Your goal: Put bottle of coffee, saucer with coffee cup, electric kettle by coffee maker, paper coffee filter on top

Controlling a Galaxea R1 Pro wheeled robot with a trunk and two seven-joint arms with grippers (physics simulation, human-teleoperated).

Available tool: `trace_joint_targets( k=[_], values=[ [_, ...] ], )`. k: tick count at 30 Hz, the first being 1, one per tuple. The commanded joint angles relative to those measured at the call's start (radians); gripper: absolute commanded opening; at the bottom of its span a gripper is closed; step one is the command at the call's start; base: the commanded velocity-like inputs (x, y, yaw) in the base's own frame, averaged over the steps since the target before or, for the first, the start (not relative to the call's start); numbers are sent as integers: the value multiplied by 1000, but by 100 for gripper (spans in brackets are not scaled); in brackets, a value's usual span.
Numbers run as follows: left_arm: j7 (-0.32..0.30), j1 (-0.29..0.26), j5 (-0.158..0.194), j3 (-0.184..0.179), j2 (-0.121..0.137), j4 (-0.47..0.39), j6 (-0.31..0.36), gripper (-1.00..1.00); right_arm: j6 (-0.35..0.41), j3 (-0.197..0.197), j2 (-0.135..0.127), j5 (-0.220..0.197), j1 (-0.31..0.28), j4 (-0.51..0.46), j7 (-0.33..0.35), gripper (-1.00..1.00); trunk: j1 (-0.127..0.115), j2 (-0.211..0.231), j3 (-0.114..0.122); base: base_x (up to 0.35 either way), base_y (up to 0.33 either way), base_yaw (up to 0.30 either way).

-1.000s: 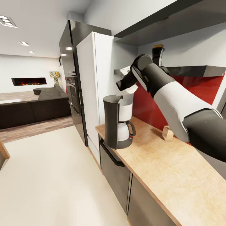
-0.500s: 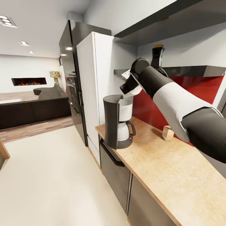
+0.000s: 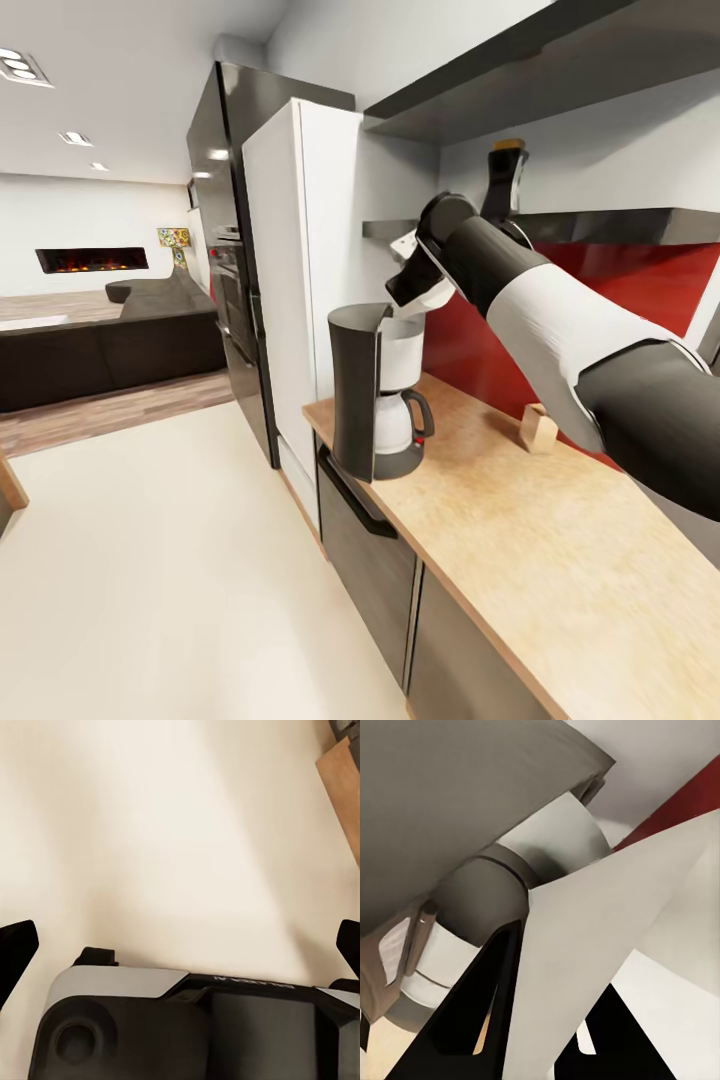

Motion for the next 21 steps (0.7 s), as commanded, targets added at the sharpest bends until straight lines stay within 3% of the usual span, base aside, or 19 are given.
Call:
trace_joint_targets(
  k=[1, 21],
  values=[
    [0, 0, 1, 3, -1, -2, -1, 100, 3, 4, 0, 7, -1, 3, 9, -100, 0, -1, -1, 136, 0, 0],
    [-1, 0, 2, 3, -1, -2, -1, 100, 3, 6, 3, 7, -1, 14, 9, -100, 0, -1, -1, 62, 5, 0]
  ],
)
